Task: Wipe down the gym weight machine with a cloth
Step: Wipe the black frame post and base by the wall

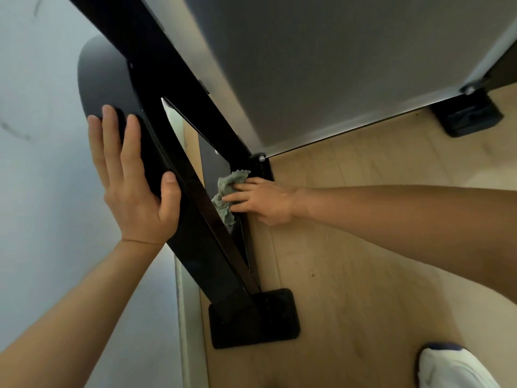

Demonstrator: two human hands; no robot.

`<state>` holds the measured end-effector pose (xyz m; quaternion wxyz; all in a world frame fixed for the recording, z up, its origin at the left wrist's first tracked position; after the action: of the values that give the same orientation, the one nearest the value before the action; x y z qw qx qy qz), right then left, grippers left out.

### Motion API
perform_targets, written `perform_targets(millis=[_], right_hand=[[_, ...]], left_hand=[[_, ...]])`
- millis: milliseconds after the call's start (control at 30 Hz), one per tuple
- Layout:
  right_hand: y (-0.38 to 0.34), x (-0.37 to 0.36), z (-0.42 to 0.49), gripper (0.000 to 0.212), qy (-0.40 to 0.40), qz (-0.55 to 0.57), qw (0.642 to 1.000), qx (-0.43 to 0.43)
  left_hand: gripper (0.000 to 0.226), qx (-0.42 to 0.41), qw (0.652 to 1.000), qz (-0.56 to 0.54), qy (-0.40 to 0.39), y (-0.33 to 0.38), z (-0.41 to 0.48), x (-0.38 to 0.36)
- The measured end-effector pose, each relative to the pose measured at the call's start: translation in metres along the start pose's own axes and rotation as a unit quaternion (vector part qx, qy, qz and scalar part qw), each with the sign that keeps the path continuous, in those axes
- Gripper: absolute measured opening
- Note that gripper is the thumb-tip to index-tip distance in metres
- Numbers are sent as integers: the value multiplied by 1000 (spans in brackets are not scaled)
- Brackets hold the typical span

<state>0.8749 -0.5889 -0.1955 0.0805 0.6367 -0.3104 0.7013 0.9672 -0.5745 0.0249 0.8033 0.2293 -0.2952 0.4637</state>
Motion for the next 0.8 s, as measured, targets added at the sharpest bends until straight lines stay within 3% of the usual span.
perform_targets(millis=[300, 567, 800], right_hand=[[-40, -15, -36, 55, -3, -16, 995, 103], [-6, -1, -15, 64, 7, 15, 1000, -9], [-31, -23, -29, 69, -20, 22, 999, 31]], left_hand=[[63, 7, 1000, 1, -2, 0, 0, 0], [63, 11, 1000, 5, -8, 1, 1, 1], [62, 12, 1000, 11, -2, 0, 1, 0]])
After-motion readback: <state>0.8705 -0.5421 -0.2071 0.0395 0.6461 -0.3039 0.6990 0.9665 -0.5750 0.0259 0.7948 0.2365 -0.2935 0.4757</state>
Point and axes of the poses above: each hand's wrist, its own z-axis towards the middle knuckle, its own x-axis out of the back of the hand, y = z × x, the point moved 9 cm from there along z, towards the middle knuckle, and after that the axes turned 5 degrees about y, right-handed, at the moved point
